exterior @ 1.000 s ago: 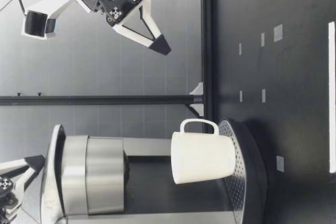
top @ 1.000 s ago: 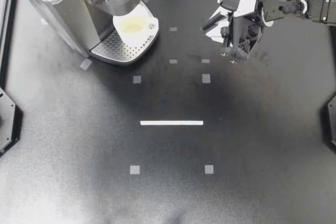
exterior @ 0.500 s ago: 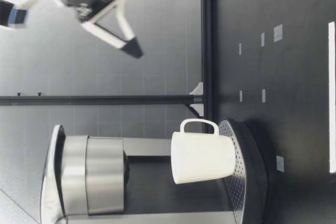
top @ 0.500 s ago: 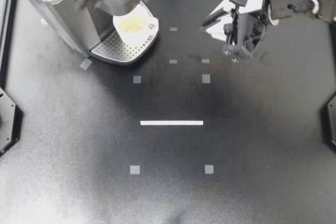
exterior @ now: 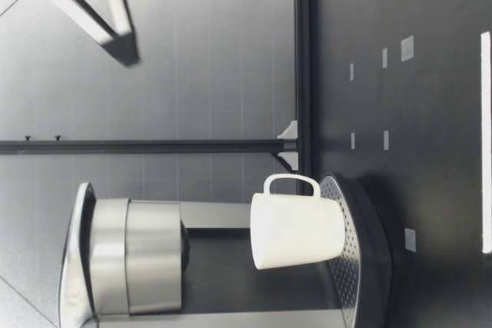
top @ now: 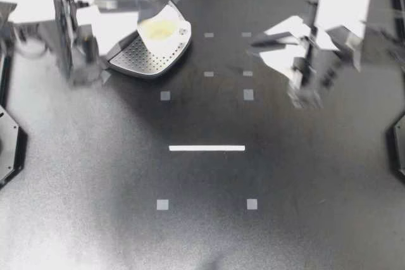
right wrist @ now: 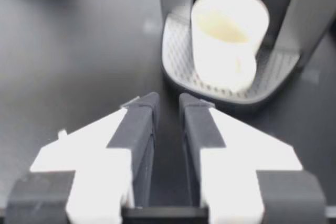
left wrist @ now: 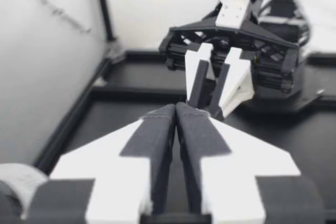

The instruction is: Place the coffee capsule inside the capsule container, then place the cup onto the center of the cup tray.

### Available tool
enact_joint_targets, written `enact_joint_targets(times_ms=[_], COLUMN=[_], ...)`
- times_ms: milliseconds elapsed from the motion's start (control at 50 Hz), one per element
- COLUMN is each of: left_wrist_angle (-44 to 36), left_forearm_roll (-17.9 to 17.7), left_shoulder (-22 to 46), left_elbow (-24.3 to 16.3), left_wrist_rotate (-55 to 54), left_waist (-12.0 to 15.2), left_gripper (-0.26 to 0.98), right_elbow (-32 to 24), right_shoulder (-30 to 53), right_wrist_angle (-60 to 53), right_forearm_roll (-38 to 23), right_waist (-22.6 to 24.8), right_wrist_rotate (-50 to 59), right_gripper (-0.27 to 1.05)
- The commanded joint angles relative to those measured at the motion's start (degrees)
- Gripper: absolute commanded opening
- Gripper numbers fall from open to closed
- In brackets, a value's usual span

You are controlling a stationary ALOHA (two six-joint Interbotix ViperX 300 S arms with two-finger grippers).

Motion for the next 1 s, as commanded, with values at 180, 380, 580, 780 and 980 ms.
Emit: enact_joint_targets(times_ms=[180, 380, 580, 780, 980], left_wrist_angle=[-9.8, -12.7, -14.1, -15.7, -15.9], left_forearm_roll=[0.0, -0.2, -0.4, -0.8, -1.2], left_shoulder=[-1.0, -1.1, -1.1, -1.1, -1.1], left_elbow=[4.8, 6.9, 8.3, 9.6, 10.3], left_wrist_rotate=[-0.2, -0.3, -1.1, -1.1, -1.1], left_waist=[-0.2, -0.2, -0.2, -0.2, -0.2], left_gripper=[0.18, 0.18, 0.18, 0.18, 0.18], right_elbow=[3.0, 2.5, 0.7, -0.5, -2.1], right_shoulder=[-5.4, -5.7, -5.6, -6.0, -5.4], right_wrist_angle=[-10.5, -12.8, -13.4, -14.1, -14.2], right_forearm_roll=[-0.3, -0.7, -1.2, -1.9, -2.2], right_waist=[7.3, 11.3, 12.9, 12.9, 12.9], right_wrist_rotate=[6.7, 7.9, 7.9, 7.9, 7.9], right_gripper=[0.30, 0.28, 0.17, 0.14, 0.14])
